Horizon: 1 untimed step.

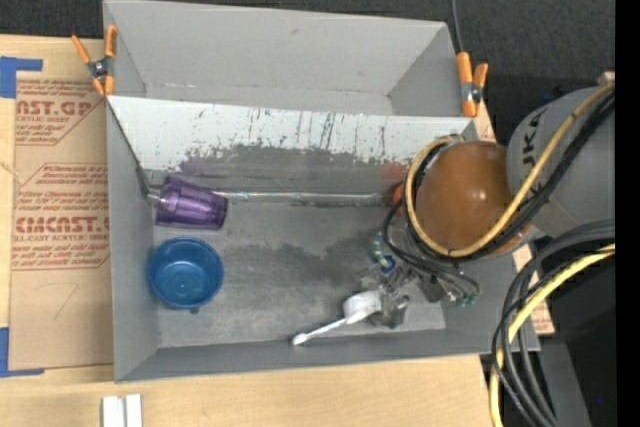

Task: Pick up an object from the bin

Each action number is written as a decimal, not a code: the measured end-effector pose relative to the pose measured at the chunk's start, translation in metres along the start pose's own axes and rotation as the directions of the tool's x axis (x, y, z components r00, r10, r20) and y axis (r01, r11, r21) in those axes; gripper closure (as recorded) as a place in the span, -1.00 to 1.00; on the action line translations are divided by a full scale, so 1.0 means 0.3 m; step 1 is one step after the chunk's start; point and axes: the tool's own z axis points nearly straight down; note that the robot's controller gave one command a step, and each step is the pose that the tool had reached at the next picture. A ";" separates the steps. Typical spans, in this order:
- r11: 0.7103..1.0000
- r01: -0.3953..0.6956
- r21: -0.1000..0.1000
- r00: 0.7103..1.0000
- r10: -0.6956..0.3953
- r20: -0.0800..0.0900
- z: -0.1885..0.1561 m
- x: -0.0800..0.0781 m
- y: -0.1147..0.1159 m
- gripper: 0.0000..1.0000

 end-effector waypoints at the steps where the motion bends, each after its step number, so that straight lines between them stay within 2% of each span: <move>1: 1.000 0.000 0.000 1.000 0.000 0.000 0.000 0.000 0.000 1.00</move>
Offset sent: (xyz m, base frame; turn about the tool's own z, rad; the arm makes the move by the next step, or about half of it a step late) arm 0.0000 -0.0003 0.0358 0.0001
